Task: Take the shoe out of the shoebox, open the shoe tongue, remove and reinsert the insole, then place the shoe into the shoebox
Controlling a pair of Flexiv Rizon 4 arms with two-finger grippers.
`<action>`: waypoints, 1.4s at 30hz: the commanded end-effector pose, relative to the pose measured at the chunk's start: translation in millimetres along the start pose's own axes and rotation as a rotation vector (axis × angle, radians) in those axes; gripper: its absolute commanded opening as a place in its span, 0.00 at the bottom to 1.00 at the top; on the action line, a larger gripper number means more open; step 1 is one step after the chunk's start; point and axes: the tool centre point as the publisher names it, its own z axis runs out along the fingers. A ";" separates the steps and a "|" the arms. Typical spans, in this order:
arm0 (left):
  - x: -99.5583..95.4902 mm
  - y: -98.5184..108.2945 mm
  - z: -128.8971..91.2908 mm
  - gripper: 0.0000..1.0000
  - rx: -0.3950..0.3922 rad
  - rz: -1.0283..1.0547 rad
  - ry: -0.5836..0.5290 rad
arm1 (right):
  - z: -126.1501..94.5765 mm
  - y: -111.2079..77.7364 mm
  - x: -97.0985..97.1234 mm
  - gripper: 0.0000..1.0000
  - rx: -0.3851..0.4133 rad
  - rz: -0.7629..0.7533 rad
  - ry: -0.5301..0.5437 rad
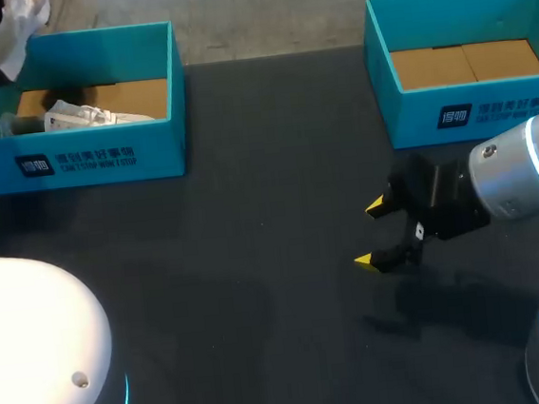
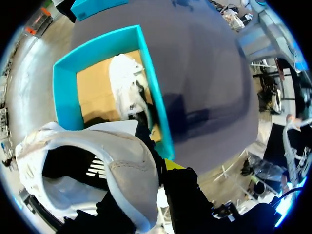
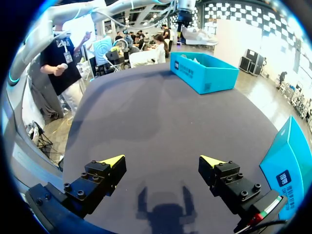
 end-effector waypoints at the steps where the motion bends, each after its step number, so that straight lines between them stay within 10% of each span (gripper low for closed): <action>1: -17.0 14.1 -1.7 0.00 0.011 0.026 -0.001 | 0.5 0.2 1.1 1.00 0.001 0.000 -0.002; 24: -29.2 55.8 -10.9 0.00 -0.161 1.071 -0.029 | 0.5 0.2 1.1 1.00 0.001 0.000 -0.002; 42: -46.1 62.8 -29.6 0.00 -0.204 1.344 -0.041 | 0.5 0.2 1.1 1.00 0.001 0.000 -0.002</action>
